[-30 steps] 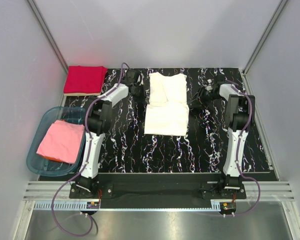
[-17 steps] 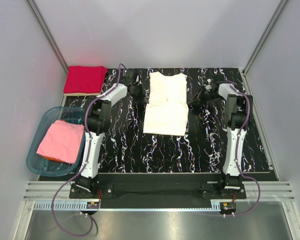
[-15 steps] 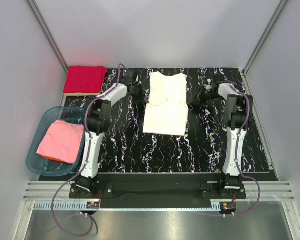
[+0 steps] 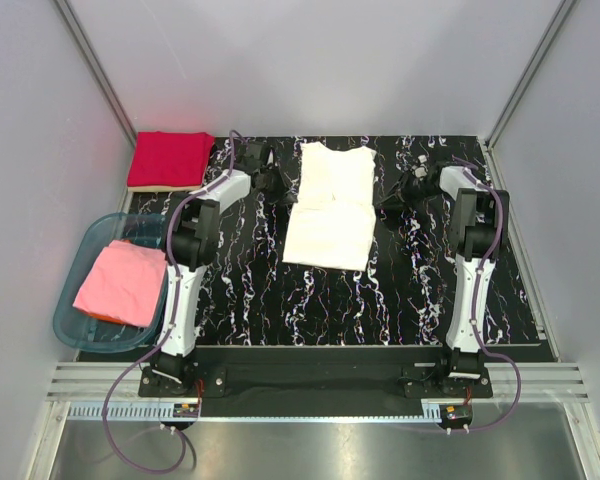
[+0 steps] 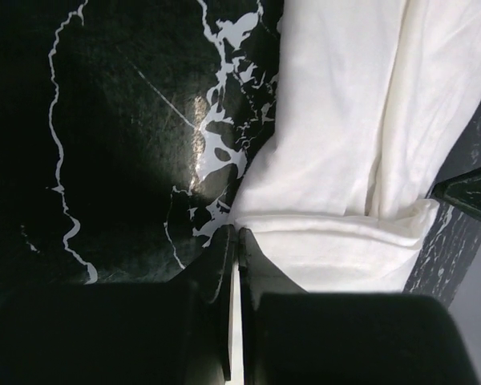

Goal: Fold and stack the t-shirts
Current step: Fold the tshirt

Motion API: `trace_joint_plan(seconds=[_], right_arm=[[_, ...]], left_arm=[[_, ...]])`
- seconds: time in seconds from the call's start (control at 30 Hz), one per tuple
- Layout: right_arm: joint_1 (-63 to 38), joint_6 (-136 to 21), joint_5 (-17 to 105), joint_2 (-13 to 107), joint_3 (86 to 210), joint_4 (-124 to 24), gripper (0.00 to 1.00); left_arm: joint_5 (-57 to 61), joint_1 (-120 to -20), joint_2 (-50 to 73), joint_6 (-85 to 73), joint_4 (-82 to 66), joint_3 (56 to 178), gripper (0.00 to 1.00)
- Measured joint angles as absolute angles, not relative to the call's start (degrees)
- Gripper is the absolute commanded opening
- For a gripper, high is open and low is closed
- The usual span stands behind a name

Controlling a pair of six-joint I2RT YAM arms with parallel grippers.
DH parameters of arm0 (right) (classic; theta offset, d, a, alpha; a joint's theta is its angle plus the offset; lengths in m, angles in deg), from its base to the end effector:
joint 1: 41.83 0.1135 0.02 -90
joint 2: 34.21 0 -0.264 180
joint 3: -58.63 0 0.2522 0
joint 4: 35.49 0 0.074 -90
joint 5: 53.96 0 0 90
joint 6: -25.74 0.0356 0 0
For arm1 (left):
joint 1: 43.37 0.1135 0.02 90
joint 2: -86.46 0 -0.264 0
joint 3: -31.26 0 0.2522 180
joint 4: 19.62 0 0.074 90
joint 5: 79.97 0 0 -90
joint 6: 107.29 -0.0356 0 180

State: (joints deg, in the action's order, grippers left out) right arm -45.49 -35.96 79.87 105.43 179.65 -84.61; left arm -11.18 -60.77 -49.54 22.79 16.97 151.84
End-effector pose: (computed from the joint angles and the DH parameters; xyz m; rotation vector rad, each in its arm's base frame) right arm 0.4985 -0.0072 0.1117 0.5371 2.6504 1.1727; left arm 0.4914 -0.1675 0.1454 -0.3473 2.5846 -0.8580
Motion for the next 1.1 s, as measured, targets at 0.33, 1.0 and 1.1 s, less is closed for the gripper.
trace_joint_plan(seconds=[0.33,1.0,1.1], right_arm=[[-44.5,-37.6,84.2,105.0,178.0,-84.1,0.4],[-43.8,-36.6,80.1,103.2,177.3,-84.0,0.0],[-43.9,-36.5,80.1,103.1,177.3,-84.1,0.01]], left_arm=[[-13.1,-60.6,-49.5,24.9,14.5,151.8,0.18],[-12.3,-60.4,-48.6,25.2,13.8,150.7,0.0],[-12.2,-60.2,-48.5,25.2,13.8,150.7,0.0]])
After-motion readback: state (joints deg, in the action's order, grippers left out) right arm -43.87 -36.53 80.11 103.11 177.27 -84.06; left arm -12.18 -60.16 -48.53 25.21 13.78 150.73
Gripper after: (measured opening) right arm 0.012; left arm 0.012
